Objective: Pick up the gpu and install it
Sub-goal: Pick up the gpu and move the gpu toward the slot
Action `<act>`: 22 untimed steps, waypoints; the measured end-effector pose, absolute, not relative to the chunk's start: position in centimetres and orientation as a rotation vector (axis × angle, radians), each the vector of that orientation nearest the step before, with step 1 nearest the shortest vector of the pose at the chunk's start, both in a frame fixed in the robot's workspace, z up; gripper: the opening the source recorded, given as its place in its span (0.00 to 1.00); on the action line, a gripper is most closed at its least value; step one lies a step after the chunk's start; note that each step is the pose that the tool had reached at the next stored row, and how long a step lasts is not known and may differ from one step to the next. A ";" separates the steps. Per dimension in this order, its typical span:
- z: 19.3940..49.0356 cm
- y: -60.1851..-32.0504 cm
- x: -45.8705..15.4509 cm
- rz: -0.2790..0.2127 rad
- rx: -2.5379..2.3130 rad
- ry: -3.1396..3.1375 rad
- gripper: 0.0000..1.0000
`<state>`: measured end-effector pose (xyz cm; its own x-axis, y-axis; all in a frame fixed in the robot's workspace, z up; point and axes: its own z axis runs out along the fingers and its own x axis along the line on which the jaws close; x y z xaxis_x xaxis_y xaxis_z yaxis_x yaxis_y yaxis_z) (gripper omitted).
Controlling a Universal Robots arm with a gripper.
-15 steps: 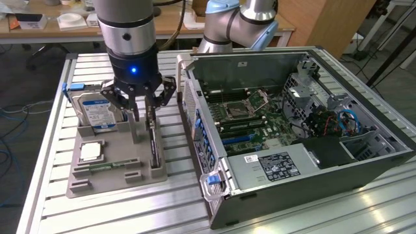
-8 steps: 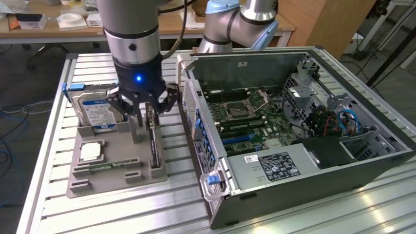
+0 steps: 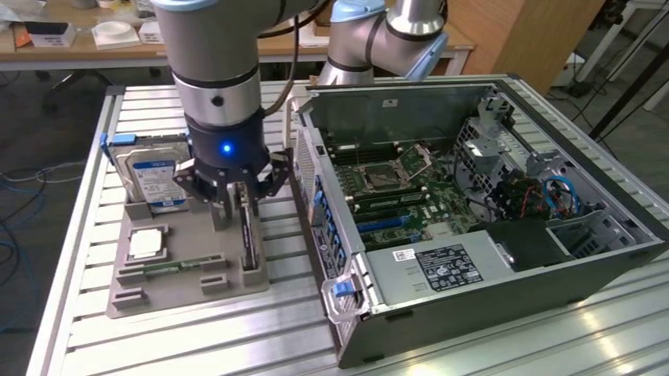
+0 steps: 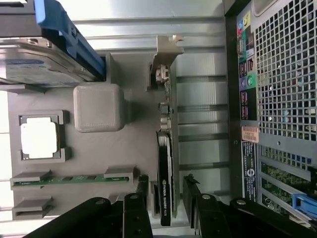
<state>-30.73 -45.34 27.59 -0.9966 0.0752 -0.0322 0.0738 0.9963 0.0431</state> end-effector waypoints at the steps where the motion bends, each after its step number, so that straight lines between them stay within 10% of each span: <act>1: 27.4 -45.4 -30.7 0.065 0.116 3.105 0.42; 22: 24.0 -45.2 -30.4 0.064 0.152 3.103 0.42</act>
